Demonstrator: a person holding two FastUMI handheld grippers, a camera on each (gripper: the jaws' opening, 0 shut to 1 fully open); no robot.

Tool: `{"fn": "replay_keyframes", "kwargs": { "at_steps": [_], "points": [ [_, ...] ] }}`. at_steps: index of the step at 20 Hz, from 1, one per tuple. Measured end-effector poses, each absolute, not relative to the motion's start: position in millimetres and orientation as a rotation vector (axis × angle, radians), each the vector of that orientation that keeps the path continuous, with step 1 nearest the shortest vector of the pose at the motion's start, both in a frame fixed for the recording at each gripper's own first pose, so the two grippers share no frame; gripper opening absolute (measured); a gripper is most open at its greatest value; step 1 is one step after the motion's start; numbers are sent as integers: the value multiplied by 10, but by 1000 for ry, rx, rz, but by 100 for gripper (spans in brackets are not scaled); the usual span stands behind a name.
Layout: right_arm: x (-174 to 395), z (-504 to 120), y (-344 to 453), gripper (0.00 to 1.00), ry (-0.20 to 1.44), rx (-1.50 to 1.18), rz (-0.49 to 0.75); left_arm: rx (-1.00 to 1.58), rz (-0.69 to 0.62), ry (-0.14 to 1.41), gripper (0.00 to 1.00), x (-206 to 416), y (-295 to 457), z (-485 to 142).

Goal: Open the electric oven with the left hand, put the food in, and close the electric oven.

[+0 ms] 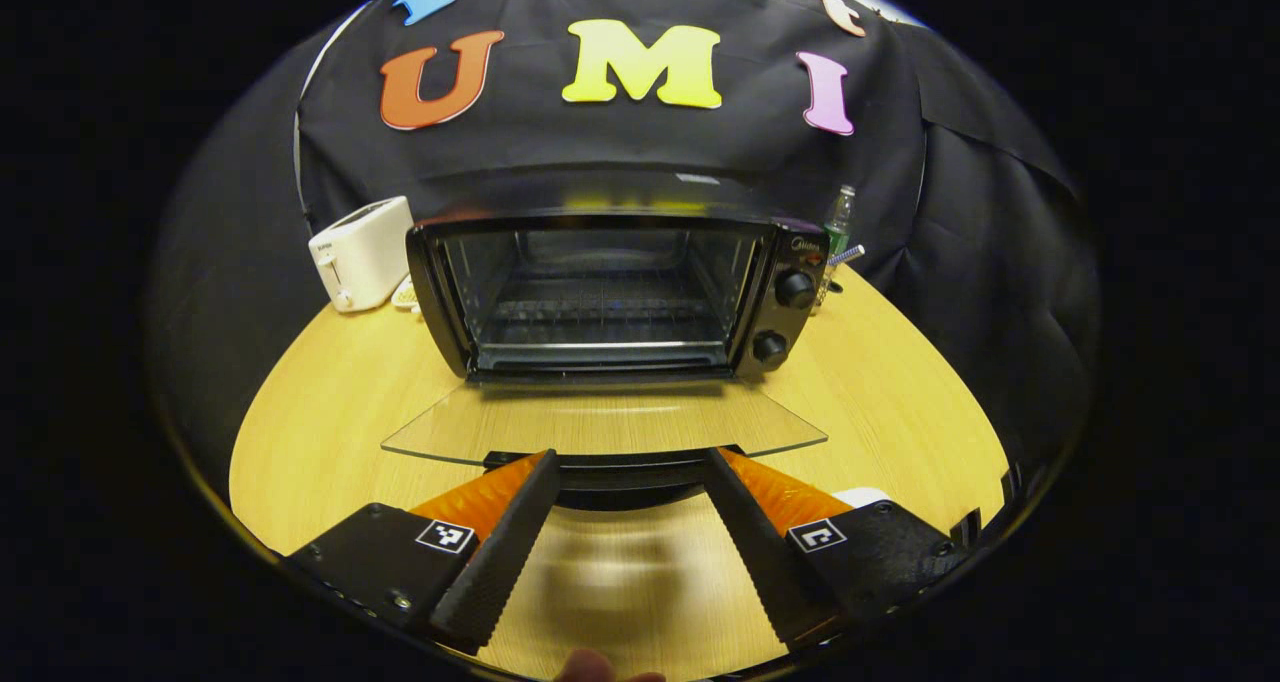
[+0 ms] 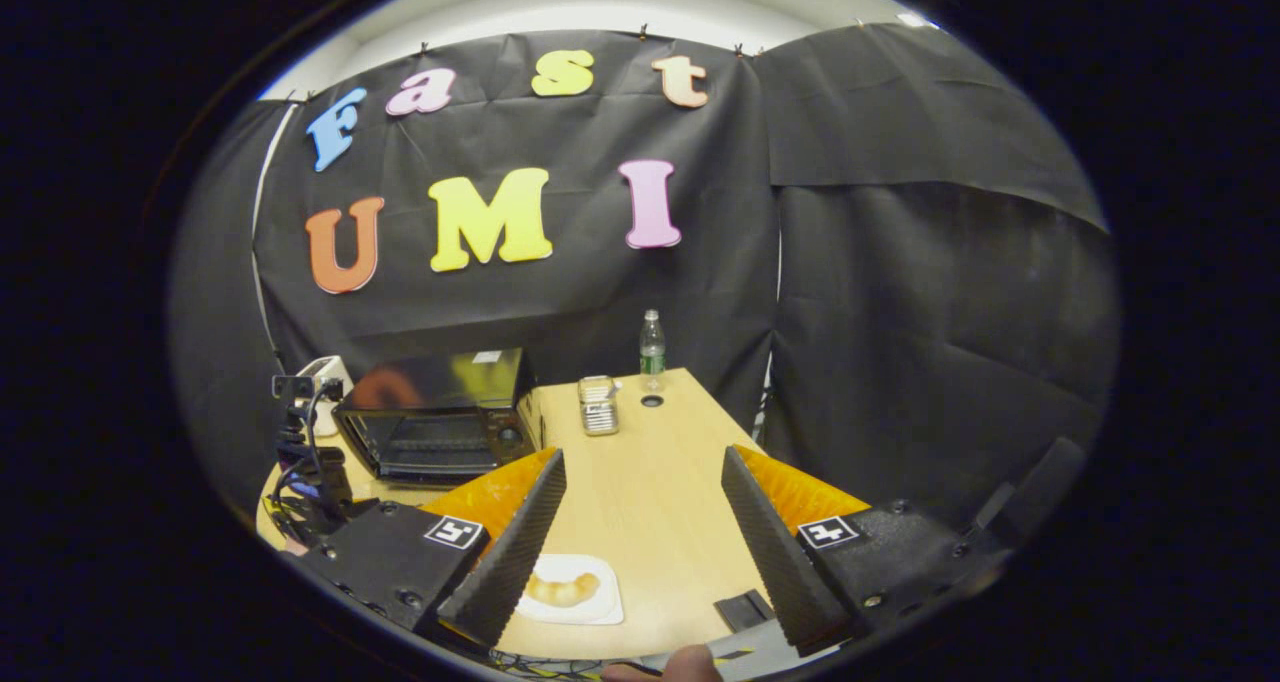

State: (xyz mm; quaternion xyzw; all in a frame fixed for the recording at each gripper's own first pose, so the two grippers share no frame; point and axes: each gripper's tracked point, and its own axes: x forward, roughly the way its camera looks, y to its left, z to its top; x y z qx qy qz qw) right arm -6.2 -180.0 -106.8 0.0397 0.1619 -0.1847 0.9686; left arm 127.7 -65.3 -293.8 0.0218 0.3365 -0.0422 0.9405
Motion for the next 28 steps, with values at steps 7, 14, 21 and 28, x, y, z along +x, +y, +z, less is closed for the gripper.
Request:
{"fn": "replay_keyframes", "kwargs": {
  "at_steps": [7,14,21,28],
  "points": [
    [-216,-1272,-1845,98,390,100,-377,-12,-65,852,94,1101,-596,-3448],
    [-206,-1664,-1759,97,524,166,-337,14,-56,902,93,1058,-570,-3606],
    [-163,-1905,-1607,97,599,217,-284,-20,-44,827,93,1136,-531,-3306],
    [-52,-2396,-1305,96,724,362,-206,-83,-66,711,93,1014,-557,-2634]
  ]
}}
